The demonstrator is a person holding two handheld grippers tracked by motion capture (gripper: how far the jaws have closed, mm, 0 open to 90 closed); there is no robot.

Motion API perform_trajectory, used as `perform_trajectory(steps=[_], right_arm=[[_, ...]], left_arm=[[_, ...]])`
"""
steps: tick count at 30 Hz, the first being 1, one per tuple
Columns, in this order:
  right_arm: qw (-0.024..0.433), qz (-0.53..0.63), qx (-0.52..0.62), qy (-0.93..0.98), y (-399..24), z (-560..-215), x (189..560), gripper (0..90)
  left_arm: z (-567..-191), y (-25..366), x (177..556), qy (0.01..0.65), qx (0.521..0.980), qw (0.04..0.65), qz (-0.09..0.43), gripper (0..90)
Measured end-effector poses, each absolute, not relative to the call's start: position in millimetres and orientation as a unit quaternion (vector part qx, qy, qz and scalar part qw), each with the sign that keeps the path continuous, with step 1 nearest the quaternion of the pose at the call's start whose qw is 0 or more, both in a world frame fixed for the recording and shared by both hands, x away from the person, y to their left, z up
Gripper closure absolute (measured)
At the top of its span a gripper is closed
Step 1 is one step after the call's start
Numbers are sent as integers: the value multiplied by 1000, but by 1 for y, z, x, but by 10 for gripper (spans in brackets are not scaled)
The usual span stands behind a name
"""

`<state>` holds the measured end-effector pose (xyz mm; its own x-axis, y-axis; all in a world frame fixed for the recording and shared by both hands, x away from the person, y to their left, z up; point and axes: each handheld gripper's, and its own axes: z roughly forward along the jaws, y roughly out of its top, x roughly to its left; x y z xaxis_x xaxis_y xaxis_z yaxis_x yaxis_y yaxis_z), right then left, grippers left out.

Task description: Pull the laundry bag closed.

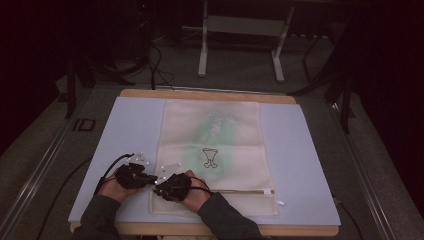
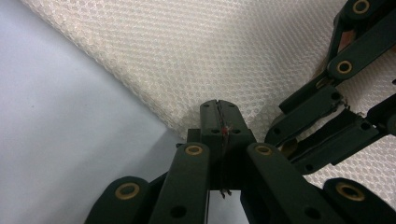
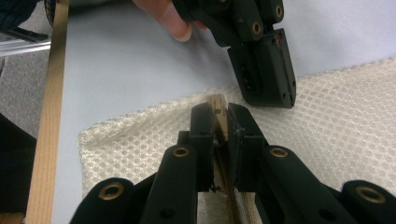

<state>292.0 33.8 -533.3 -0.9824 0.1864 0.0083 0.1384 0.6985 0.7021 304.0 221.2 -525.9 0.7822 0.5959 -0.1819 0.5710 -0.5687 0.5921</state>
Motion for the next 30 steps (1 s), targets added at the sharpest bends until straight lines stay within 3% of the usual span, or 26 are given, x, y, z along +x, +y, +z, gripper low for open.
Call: perform_trajectory(steps=[30], right_arm=[[56,346,71,934,20,-525,285,821]], left_arm=[[-528,224,305,321,885,338,17,900]])
